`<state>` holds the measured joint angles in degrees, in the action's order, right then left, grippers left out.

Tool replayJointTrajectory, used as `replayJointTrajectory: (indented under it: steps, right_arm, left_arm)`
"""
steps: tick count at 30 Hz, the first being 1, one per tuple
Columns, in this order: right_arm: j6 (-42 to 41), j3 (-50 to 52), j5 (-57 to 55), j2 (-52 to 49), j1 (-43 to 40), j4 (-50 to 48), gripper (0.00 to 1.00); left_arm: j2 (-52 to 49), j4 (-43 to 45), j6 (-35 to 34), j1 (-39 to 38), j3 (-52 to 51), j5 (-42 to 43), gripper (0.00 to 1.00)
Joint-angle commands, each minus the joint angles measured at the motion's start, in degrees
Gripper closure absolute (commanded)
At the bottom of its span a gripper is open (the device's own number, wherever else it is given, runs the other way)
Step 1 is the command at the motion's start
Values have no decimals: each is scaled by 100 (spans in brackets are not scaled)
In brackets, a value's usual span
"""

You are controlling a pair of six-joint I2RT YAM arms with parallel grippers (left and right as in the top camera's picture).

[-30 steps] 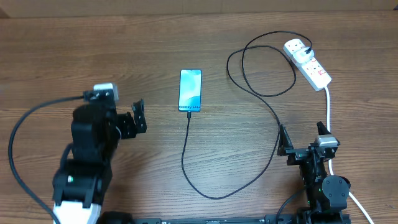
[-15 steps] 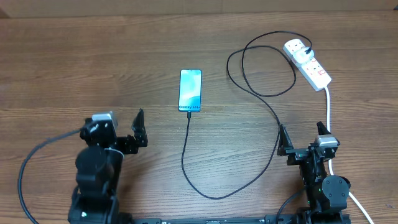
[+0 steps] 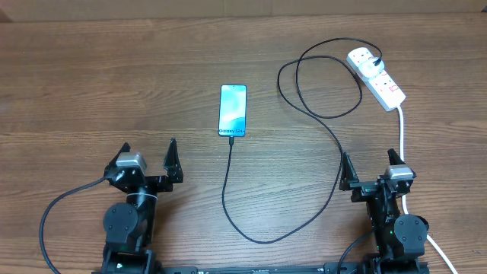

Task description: Plug charger to phone and switch on socket

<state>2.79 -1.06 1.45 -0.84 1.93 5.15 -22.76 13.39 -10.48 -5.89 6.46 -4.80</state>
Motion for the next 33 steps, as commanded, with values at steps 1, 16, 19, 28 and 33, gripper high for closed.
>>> replayJointTrajectory:
  steps: [1, 16, 19, 28, 33]
  right_arm:
    - [9, 59, -28, 68, 35, -33, 0]
    - [9, 59, -28, 68, 35, -33, 0]
    - [9, 59, -28, 68, 35, -33, 0]
    - [9, 59, -28, 68, 35, -35, 0]
    - [9, 59, -28, 68, 35, -35, 0]
  left_arm:
    - [111, 227, 63, -2, -284, -79, 0]
    - [992, 186, 66, 0, -619, -240, 1]
    - [1034, 26, 66, 0, -619, -341, 0]
    - [1351, -684, 63, 0, -619, -629, 0]
    - [2037, -1552, 66, 92, -619, -734, 0]
